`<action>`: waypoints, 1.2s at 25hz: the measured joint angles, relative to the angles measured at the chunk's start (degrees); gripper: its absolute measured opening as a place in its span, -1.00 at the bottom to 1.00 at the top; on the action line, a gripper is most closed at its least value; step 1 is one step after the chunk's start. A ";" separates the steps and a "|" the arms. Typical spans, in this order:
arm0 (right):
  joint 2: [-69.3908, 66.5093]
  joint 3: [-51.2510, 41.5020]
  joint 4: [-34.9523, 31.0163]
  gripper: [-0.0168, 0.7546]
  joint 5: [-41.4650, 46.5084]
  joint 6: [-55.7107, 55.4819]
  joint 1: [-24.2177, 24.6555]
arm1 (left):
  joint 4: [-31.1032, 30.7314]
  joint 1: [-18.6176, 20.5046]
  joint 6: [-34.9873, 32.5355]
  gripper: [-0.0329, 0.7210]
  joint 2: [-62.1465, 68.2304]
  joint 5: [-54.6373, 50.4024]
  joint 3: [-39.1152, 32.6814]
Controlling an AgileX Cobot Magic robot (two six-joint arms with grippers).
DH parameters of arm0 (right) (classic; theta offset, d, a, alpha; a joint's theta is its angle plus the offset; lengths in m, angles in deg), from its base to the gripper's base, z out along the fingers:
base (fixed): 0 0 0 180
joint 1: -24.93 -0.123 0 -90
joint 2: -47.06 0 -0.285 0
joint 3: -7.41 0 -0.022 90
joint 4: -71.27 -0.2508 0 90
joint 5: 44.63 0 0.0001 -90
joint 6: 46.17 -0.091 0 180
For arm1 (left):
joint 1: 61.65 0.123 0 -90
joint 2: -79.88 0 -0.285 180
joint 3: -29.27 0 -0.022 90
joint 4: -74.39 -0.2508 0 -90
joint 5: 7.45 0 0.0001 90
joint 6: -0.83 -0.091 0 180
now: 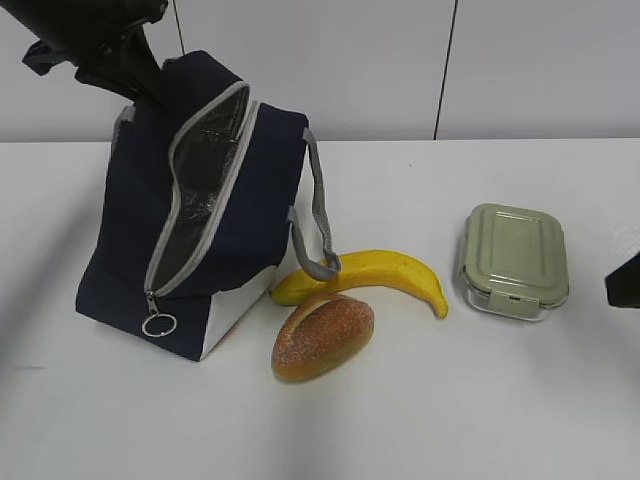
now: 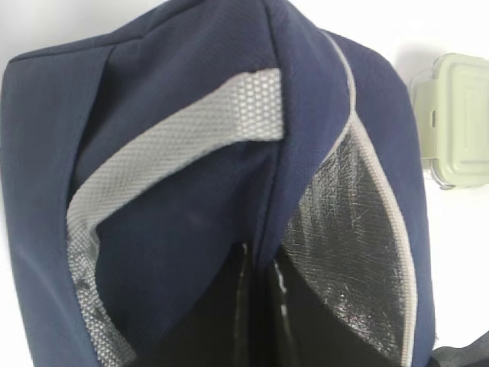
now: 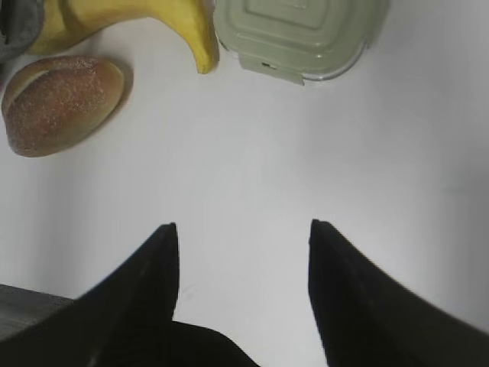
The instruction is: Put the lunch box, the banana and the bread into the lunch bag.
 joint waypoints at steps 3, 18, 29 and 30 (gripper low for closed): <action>-3.72 1.22 -5.54 0.16 -0.03 4.44 2.68 | 0.90 0.00 0.00 -0.95 0.00 0.31 0.00; -21.63 4.29 -28.61 0.27 6.93 27.39 21.88 | 1.69 0.00 -0.46 -0.95 0.00 0.24 0.00; -31.37 11.42 -29.43 0.43 6.85 30.75 21.88 | 1.82 0.00 -0.57 -0.95 0.00 0.56 0.00; -32.09 11.57 -29.43 0.43 6.68 30.98 21.88 | 1.82 0.00 -0.69 -0.95 0.00 0.59 0.00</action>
